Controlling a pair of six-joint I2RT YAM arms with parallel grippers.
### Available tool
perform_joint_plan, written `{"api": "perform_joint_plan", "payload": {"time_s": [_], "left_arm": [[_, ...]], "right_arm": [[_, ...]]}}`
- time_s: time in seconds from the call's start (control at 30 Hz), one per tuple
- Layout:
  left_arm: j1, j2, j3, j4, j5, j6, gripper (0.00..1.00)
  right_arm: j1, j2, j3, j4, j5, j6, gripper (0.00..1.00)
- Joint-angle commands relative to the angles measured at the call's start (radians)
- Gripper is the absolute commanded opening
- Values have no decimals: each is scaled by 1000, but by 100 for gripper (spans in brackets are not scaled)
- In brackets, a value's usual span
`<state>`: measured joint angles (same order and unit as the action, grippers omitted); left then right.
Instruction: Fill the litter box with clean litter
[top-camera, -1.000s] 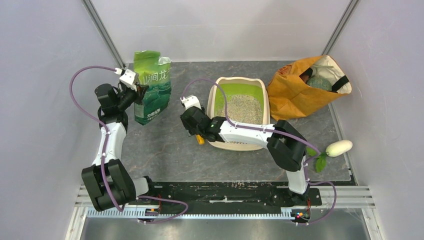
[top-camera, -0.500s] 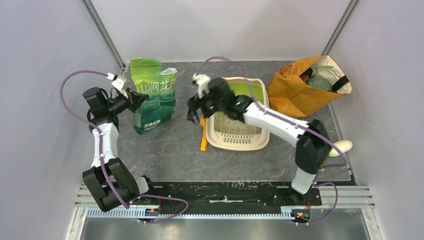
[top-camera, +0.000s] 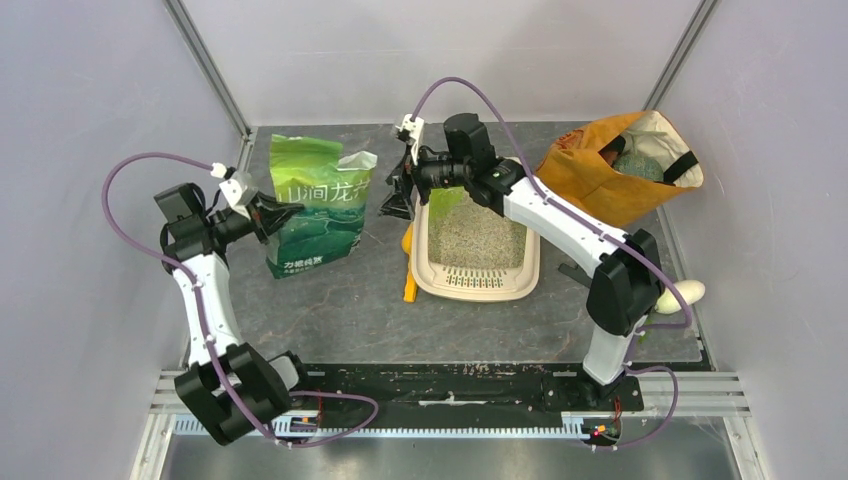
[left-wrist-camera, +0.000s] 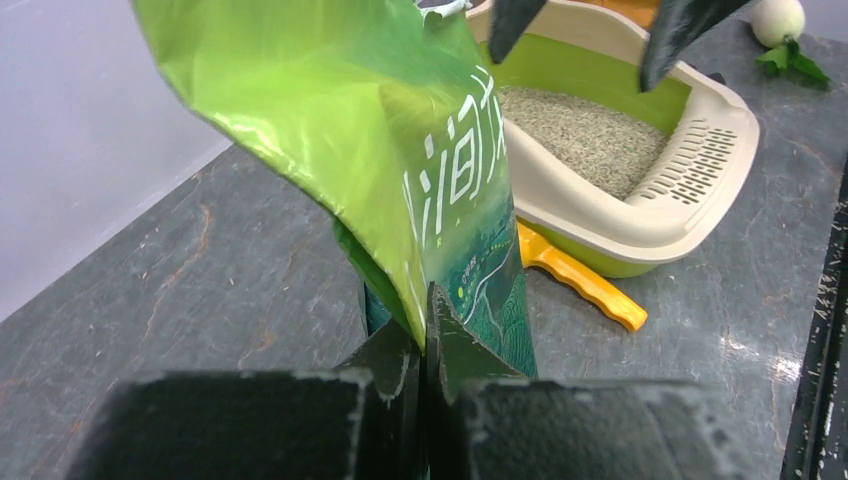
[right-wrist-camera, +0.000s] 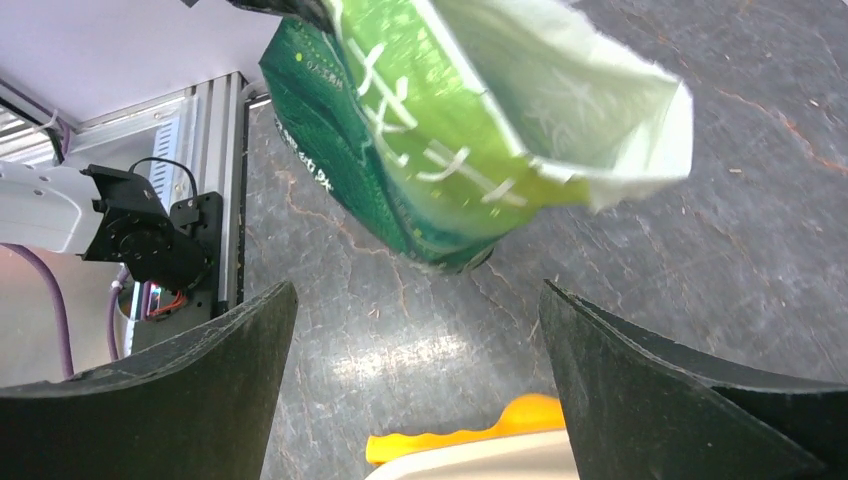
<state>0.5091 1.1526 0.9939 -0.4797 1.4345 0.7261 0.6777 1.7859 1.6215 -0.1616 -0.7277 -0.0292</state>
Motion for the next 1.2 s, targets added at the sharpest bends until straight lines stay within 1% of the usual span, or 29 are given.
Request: {"api": "perform_joint_plan", "payload": {"time_s": [0.0, 0.1, 0.17, 0.23, 0.3, 0.37, 0.47, 0.5, 0.57, 0.7, 0.83, 0.93, 1.07, 1.17], "left_arm": [[-4, -83, -28, -6, 118, 80, 2], [-11, -108, -53, 21, 128, 78, 2], [-16, -121, -65, 28, 138, 73, 2], [-20, -132, -73, 36, 149, 64, 2], [-22, -141, -84, 51, 158, 50, 2], [-21, -153, -105, 110, 169, 3, 2], [-23, -169, -148, 272, 196, -128, 2], [-21, -176, -156, 293, 198, -146, 2], [-21, -186, -161, 299, 192, -147, 2], [-21, -188, -158, 325, 188, -175, 2], [-21, -177, -146, 326, 190, -175, 2], [-21, -175, -141, 326, 200, -186, 2], [-21, -178, -148, 343, 206, -209, 2], [-24, -181, -153, 353, 214, -222, 2]], "right_arm": [[-5, 41, 77, 64, -100, -71, 97], [-10, 67, 92, 65, -122, -61, 97], [-16, 87, 101, 74, -166, -41, 97], [-25, 101, 92, 132, -222, 6, 97], [-34, 117, 71, 248, -275, 84, 97], [-35, 129, 56, 317, -291, 123, 97], [-38, 154, 48, 356, -296, 138, 97], [-42, 162, 43, 364, -293, 138, 97], [-55, 183, 32, 384, -296, 164, 97], [-91, 210, 23, 459, -322, 278, 97], [-112, 201, 11, 423, -332, 270, 97], [-121, 189, -8, 491, -356, 308, 97], [-114, 185, -13, 672, -415, 461, 97], [-104, 188, -15, 689, -421, 463, 97]]}}
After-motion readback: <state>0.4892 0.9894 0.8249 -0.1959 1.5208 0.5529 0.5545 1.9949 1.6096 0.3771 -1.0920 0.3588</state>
